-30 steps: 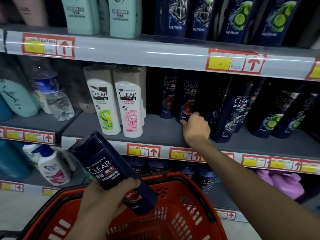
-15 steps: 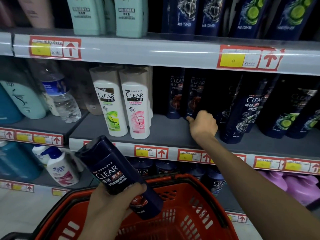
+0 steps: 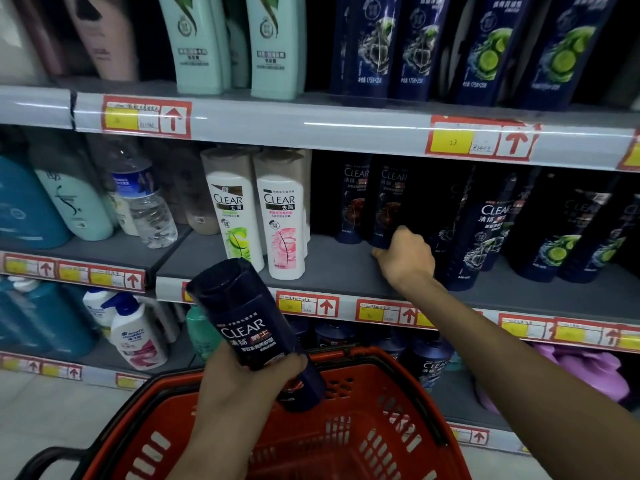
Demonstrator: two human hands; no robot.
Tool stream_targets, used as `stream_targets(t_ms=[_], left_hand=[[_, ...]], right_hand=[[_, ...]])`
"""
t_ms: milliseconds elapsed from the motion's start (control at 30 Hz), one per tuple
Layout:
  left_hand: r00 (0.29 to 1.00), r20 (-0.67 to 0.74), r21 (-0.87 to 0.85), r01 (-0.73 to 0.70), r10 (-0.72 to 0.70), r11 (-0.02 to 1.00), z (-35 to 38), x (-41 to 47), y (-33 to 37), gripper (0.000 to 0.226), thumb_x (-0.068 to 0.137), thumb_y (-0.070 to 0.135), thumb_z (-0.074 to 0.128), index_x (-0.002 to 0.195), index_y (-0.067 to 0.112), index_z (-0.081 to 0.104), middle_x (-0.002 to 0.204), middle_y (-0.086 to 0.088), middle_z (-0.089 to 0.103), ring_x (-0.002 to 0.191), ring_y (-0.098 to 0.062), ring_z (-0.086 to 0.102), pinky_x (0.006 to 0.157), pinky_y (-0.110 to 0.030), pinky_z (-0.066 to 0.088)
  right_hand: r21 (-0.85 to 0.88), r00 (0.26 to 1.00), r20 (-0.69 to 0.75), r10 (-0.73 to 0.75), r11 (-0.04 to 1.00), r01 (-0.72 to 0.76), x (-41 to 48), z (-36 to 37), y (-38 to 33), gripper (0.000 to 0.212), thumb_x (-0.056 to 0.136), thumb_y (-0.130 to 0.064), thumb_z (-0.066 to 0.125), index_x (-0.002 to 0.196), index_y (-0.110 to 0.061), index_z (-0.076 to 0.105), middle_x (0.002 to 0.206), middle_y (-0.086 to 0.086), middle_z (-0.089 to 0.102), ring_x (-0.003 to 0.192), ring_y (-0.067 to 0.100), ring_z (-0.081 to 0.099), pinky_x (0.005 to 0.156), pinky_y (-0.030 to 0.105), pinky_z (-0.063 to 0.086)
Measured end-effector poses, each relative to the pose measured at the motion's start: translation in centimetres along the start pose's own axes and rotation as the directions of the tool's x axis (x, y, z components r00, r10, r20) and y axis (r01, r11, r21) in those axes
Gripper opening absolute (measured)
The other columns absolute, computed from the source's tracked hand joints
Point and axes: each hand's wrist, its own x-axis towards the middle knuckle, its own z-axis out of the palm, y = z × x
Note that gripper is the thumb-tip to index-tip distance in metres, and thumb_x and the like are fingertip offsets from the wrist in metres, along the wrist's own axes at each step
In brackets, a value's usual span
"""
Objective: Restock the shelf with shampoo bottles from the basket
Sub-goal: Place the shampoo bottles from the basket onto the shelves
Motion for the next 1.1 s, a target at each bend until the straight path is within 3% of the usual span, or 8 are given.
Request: stream_targets(t_ms=[167,300,400,500,667,800,1033,1100], left_hand=[[0.983,0.041,0.073,-0.181,0.178,0.981,1.0,-0.3,0.3,0.040,0.069,0.013,0.090,0.103,0.024,0.071,0.087,0.020,0.075,0.078,0.010,0.065,0.064,-0.012,0.046],[0.966,0.040,0.114,-0.258,0.255,0.959,1.9,-0.8,0.8,0.048,0.070,0.024,0.091,0.110,0.031,0.065,0.095,0.023,0.074,0.087,0.006,0.068,0.085,-0.032,0.056],[0.952,0.045,0.171,-0.305,0.302,0.937,2.1,-0.6,1.6,0.049,0.068,0.023,0.092,0.109,0.028,0.066,0.096,0.014,0.076,0.090,-0.005,0.072,0.086,-0.043,0.058],[0.936,0.032,0.203,-0.350,0.351,0.915,2.8,-0.4,2.9,0.046,0.068,0.021,0.092,0.106,0.025,0.066,0.094,0.012,0.077,0.087,-0.006,0.073,0.083,-0.043,0.060],[0.919,0.052,0.249,-0.390,0.390,0.887,4.4,0.3,4.4,0.051,0.066,0.017,0.093,0.108,0.024,0.065,0.094,0.010,0.077,0.087,-0.005,0.073,0.081,-0.042,0.060],[0.913,0.078,0.255,-0.406,0.400,0.878,6.9,2.0,5.5,0.051,0.065,0.010,0.092,0.103,0.027,0.062,0.096,0.006,0.076,0.090,-0.008,0.072,0.085,-0.041,0.059],[0.893,0.146,0.286,-0.450,0.425,0.846,10.9,7.4,6.7,0.064,0.056,0.032,0.088,0.114,0.024,0.063,0.100,0.007,0.075,0.095,-0.009,0.072,0.088,-0.042,0.058],[0.890,0.180,0.308,-0.456,0.420,0.835,11.7,8.8,6.8,0.063,0.059,0.025,0.090,0.116,0.020,0.062,0.099,0.008,0.075,0.095,-0.010,0.071,0.087,-0.037,0.058]], right_hand=[[-0.083,0.996,0.033,-0.086,0.993,0.088,-4.2,-4.0,0.3,0.029,0.092,-0.010,0.059,0.120,-0.009,0.054,0.105,0.016,0.068,0.095,0.040,0.065,0.063,0.037,0.044],[0.099,0.976,0.156,-0.152,0.986,0.137,-8.1,-5.5,1.4,0.032,0.088,-0.015,0.065,0.118,-0.022,0.068,0.104,0.003,0.074,0.098,0.027,0.069,0.082,0.038,0.057],[0.306,0.946,0.209,-0.248,0.935,0.178,-11.2,-5.3,1.9,0.026,0.086,-0.013,0.070,0.105,-0.030,0.071,0.090,-0.009,0.071,0.082,0.010,0.067,0.075,0.025,0.053],[0.432,0.928,0.195,-0.318,0.877,0.210,-13.3,-5.1,1.8,0.038,0.085,-0.013,0.073,0.119,-0.029,0.068,0.098,-0.013,0.067,0.087,0.005,0.064,0.070,0.010,0.047],[0.477,0.890,0.153,-0.429,0.821,0.313,-13.5,-5.3,0.9,0.062,0.082,-0.017,0.078,0.140,-0.029,0.059,0.128,-0.007,0.066,0.118,0.010,0.062,0.098,0.029,0.053],[0.486,0.877,0.099,-0.471,0.792,0.370,-11.8,-5.0,0.3,0.050,0.079,-0.020,0.077,0.126,-0.029,0.063,0.116,-0.002,0.068,0.102,0.017,0.067,0.088,0.039,0.057],[0.556,0.957,-0.034,-0.289,0.790,0.258,-8.0,-3.2,-0.1,0.047,0.081,-0.010,0.073,0.122,-0.031,0.065,0.105,-0.001,0.071,0.092,0.020,0.068,0.077,0.037,0.057],[0.582,0.962,-0.028,-0.272,0.778,0.236,-6.8,-2.5,0.1,0.045,0.080,-0.010,0.075,0.120,-0.030,0.066,0.105,-0.001,0.073,0.092,0.020,0.069,0.079,0.040,0.058]])
